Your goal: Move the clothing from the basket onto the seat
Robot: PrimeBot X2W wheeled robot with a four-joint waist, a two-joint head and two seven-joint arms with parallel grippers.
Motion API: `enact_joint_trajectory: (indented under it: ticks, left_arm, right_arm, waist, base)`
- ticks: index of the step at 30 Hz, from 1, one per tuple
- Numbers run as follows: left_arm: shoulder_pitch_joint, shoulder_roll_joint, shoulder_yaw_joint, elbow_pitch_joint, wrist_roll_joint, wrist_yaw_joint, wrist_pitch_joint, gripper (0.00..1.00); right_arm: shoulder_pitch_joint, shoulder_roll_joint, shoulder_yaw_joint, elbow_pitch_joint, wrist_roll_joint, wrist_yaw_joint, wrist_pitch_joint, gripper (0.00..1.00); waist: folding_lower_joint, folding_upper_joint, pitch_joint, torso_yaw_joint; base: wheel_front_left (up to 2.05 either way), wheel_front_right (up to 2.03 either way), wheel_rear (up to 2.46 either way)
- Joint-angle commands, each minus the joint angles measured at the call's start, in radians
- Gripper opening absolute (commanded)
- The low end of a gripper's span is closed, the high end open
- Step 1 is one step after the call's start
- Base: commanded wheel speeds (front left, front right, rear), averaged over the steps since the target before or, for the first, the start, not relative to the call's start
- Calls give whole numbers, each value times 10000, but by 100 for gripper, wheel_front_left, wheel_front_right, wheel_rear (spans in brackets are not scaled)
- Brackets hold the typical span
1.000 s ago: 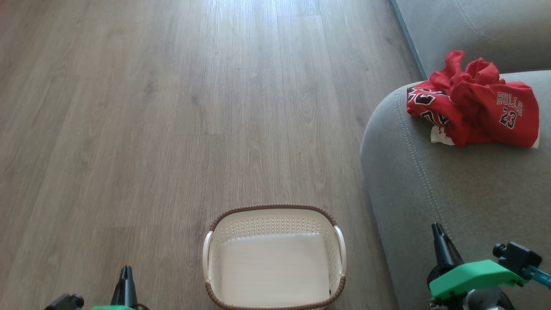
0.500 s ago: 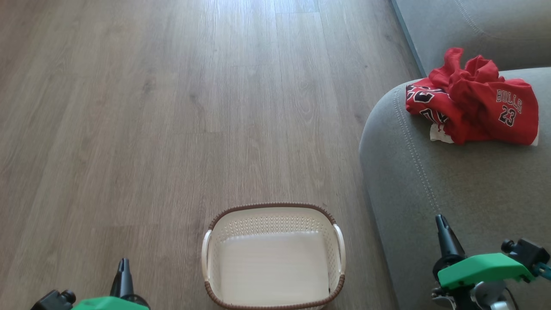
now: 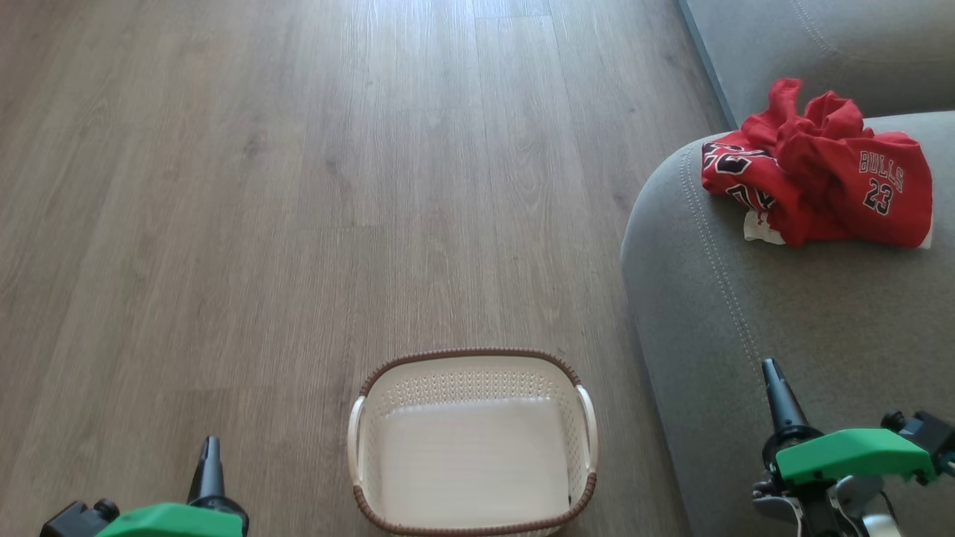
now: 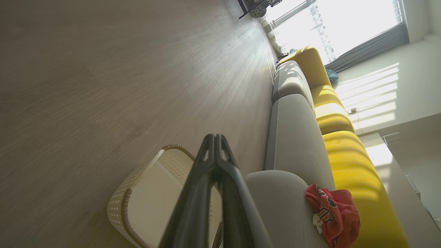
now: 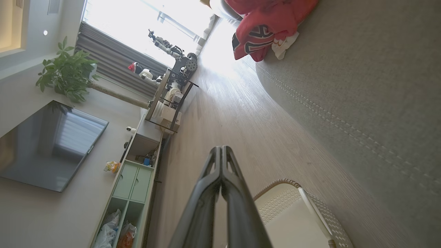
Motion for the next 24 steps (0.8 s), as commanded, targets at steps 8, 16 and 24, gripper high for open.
enact_joint_trajectory:
  ticks: [8, 16, 24]
  left_arm:
    - [-639, -83, 711, -379, -804, -305, 251, 0]
    - [-774, -221, 1041, -409, -1485, -536, 477, 0]
    - [-909, -359, 1370, -439, -2163, -766, 702, 0]
  right_arm:
    - [-673, -87, 16, -460, 1068, -1, 251, 0]
    - [-765, -114, -40, -539, 1970, -1, 442, 0]
    - [-856, -147, -89, -617, 2876, -1, 626, 0]
  waist:
    - [0, 0, 41, -26]
    - [0, 0, 81, -51]
    - [0, 0, 121, -76]
  base:
    - [0, 0, 0]
    - [0, 0, 0]
    - [0, 0, 0]
